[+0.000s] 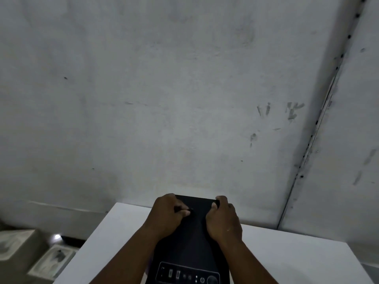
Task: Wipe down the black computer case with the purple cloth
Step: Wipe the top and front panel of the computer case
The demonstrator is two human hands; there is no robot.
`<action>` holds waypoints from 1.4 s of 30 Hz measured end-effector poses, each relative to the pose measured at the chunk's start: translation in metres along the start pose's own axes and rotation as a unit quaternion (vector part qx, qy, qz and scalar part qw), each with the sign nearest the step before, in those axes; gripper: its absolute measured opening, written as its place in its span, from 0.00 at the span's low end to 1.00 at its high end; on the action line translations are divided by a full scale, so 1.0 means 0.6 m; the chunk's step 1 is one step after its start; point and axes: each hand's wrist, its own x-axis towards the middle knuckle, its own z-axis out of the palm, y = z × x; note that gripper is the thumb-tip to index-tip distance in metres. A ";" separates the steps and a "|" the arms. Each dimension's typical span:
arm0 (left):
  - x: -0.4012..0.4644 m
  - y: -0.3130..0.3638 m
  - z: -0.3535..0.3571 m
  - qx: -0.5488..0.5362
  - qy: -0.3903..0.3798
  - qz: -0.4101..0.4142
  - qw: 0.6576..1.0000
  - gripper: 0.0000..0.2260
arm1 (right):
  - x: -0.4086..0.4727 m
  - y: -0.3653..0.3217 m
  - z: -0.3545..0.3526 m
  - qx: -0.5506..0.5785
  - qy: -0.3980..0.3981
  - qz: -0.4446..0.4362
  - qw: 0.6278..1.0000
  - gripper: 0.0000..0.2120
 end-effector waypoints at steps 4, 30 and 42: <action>-0.005 -0.007 -0.015 0.020 -0.016 0.006 1.000 0.05 | 0.001 -0.001 0.002 0.006 -0.004 0.006 1.000 0.16; -0.033 0.021 0.009 0.026 -0.041 0.072 0.996 0.04 | 0.000 0.000 0.001 0.014 -0.027 0.011 0.999 0.21; -0.029 0.017 0.005 0.035 -0.032 0.062 0.997 0.04 | -0.001 -0.002 -0.002 0.010 -0.029 0.015 0.999 0.21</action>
